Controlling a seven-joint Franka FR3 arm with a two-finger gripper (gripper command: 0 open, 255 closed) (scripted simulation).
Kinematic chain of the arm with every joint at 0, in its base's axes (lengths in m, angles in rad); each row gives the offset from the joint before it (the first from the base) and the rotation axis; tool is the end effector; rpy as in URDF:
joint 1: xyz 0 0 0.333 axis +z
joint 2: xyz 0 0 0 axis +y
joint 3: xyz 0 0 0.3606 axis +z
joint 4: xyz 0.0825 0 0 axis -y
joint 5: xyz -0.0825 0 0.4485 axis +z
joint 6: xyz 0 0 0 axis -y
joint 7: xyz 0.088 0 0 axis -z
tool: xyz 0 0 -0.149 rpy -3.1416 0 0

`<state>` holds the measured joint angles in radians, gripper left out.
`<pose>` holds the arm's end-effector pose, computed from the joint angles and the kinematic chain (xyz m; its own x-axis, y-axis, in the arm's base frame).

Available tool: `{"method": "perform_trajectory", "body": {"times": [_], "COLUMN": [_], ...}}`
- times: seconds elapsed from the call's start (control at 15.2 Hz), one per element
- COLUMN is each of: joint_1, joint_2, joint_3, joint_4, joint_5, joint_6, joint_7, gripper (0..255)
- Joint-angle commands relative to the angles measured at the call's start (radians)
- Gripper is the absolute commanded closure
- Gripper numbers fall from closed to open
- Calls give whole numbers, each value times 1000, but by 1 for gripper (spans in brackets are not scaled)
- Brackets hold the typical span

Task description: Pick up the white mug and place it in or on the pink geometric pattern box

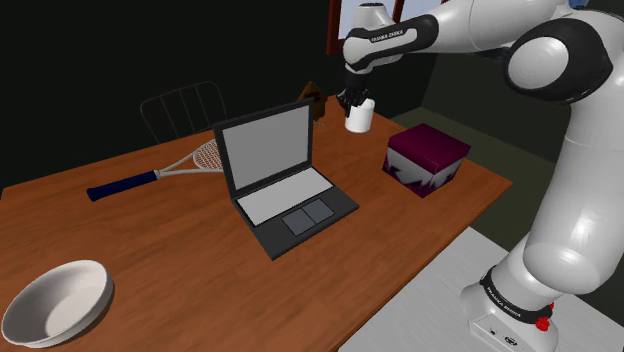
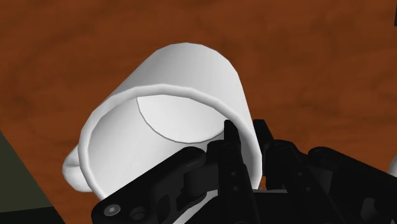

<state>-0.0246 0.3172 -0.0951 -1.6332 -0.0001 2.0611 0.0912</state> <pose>0.7372 -0.0825 0.4229 0.9730 -0.2006 0.1140 -0.2041 -0.9788 0.0194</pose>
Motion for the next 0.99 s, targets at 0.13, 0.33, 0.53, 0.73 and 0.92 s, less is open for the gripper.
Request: {"method": "perform_trajectory", "body": {"times": [0.13,0.33,0.53,0.73,0.92], "joint_1": [-1,-1,-1,-1,-2], "joint_2": [-15,-20,-23,-24,-23], "joint_3": [-1,-1,-1,-2,-2], "joint_4": [34,67,103,142,184], "joint_5": [-1,-1,-2,-2,-1], "joint_6": [-49,-87,-126,-166,-207], "joint_7": [-2,-2,-3,-4,-4], "gripper": [255,255,255,255,255]}}
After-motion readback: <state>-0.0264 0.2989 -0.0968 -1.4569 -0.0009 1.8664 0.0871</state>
